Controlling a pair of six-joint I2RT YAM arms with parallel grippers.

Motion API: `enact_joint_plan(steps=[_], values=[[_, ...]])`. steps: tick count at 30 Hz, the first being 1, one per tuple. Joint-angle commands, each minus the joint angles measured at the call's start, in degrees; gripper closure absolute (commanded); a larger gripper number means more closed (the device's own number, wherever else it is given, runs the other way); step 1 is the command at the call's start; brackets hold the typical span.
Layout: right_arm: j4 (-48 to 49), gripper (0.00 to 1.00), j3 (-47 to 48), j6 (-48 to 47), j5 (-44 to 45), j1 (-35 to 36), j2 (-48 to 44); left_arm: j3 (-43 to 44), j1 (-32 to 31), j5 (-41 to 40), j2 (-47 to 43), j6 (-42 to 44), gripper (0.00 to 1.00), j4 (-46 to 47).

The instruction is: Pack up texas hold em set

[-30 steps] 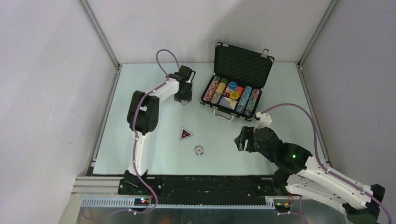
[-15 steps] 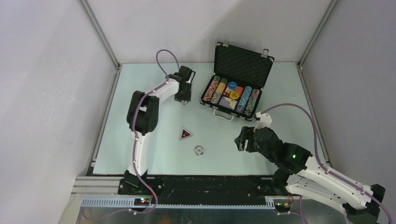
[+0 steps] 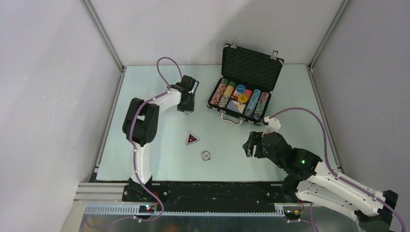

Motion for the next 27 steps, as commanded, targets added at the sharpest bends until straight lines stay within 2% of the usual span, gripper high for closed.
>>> enact_joint_plan(steps=[1,6,27], values=[[1.4,0.29,-0.1,0.6,0.8,0.1,-0.4,-4.5,-1.6,-0.7,-3.7,-1.1,0.57,0.4],[1.4,0.29,-0.1,0.7,0.6,0.1,-0.6,-8.0,-2.6,-0.7,-6.1,-2.0,0.57,2.3],[2.1,0.30,-0.1,0.6,-0.1,0.4,-0.7,-12.4,-8.0,-2.0,-12.2,-3.2,0.58,2.9]])
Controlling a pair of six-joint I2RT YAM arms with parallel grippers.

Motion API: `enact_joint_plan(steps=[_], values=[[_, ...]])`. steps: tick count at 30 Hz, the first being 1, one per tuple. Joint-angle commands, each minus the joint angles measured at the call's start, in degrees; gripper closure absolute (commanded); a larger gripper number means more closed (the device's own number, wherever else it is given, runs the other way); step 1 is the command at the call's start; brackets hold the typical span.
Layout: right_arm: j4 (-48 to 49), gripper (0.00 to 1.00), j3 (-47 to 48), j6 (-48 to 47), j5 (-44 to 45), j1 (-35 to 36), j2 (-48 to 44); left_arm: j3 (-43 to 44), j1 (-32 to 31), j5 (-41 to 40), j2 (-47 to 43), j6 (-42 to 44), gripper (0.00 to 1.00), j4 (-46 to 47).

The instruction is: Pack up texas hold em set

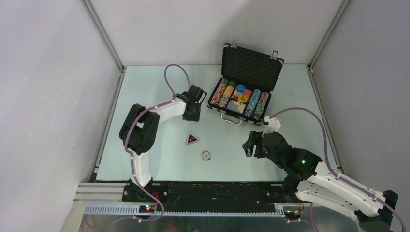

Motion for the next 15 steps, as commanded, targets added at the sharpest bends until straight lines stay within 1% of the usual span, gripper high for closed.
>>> enact_joint_plan(steps=[1,2,4,5,6,7,9,12,15], values=[[1.5,0.30,-0.1,0.7,0.1,0.4,-0.6,-1.2,-1.0,-1.3,-4.7,-1.3,0.58,0.6],[1.5,0.30,-0.1,0.7,0.1,0.4,-0.6,-1.4,-1.0,-1.6,-4.8,-1.2,0.57,0.5],[1.3,0.30,-0.1,0.8,0.1,0.4,-0.7,-1.4,-1.0,-2.7,-5.2,-1.2,0.52,0.5],[1.2,0.30,-0.1,0.8,0.2,0.4,-0.8,-1.3,-0.9,-3.0,-5.5,-1.1,0.43,0.5],[1.1,0.30,-0.1,0.8,0.4,0.5,-0.9,-1.2,-0.8,-3.2,-5.5,-1.1,0.38,0.5],[0.9,0.30,-0.1,0.9,0.4,0.5,-1.0,-0.9,-0.6,-3.3,-5.4,-1.2,0.30,0.5],[0.5,0.30,-0.1,0.9,0.6,0.5,-1.1,-0.3,-0.1,-3.5,-4.9,-1.3,0.24,0.5],[0.1,0.30,-0.1,1.1,0.9,0.5,-1.6,0.9,0.7,-3.4,-3.5,-1.0,0.23,0.5],[0.0,0.30,-0.1,1.1,1.0,0.5,-1.7,2.7,1.4,-3.0,-1.9,-0.4,0.26,0.5]])
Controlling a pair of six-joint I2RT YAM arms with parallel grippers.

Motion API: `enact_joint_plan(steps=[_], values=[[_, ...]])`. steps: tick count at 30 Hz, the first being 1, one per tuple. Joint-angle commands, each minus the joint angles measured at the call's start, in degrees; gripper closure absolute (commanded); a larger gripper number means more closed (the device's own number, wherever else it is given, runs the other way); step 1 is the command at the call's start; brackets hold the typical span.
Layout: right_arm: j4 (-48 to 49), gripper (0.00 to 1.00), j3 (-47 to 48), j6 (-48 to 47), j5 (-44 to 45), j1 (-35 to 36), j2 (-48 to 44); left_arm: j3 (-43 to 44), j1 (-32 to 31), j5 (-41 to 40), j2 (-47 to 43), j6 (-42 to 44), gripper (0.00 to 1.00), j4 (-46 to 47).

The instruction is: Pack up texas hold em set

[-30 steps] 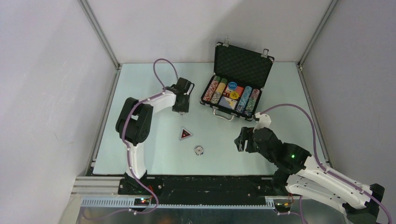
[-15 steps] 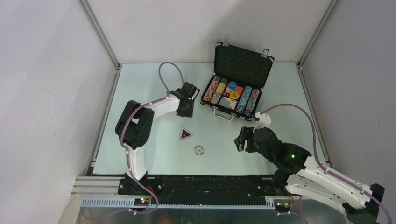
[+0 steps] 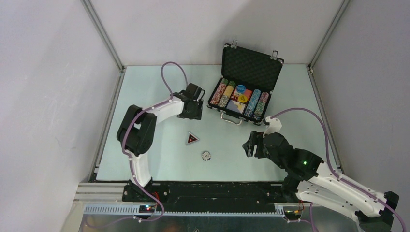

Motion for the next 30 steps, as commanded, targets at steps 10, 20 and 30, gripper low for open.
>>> enact_joint_plan(steps=[10,20,30], values=[[-0.2,0.30,-0.1,1.0,1.4,0.2,-0.6,6.0,3.4,1.5,4.4,1.2,0.32,0.9],[0.0,0.30,-0.1,0.9,1.4,0.3,-0.1,5.7,3.3,3.0,6.5,1.0,0.32,1.0],[-0.3,0.29,-0.1,1.0,1.6,0.2,-0.3,6.7,3.3,3.1,7.6,1.1,0.40,0.9]])
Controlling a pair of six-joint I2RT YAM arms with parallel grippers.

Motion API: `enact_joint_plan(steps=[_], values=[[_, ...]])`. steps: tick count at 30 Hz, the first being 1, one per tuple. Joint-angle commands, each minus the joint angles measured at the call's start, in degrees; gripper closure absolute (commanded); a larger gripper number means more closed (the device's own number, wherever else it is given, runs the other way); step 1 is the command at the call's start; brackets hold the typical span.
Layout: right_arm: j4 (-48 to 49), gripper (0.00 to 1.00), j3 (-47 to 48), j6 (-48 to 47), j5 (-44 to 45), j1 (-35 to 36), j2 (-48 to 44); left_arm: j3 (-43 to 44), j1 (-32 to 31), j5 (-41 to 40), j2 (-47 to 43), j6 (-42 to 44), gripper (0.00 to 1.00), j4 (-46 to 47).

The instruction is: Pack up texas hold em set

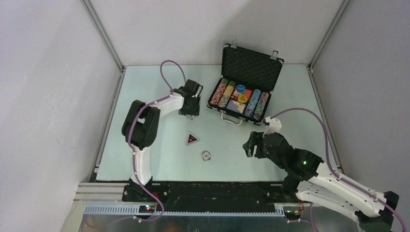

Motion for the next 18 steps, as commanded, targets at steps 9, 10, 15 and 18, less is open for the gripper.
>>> enact_joint_plan(steps=[9,10,15,18], values=[[0.8,0.29,-0.1,0.8,1.1,0.2,-0.1,-0.8,0.0,0.2,0.3,0.6,0.39,0.1],[0.8,0.29,-0.1,0.8,1.1,0.3,-0.1,-0.9,0.0,0.2,0.3,0.6,0.39,0.1],[1.1,0.29,-0.1,0.6,0.8,0.3,0.0,-0.7,0.0,0.6,0.2,0.7,0.43,0.1],[1.1,0.29,-0.1,0.6,0.7,0.3,-0.1,-0.8,0.0,0.9,-0.1,0.6,0.44,0.1]])
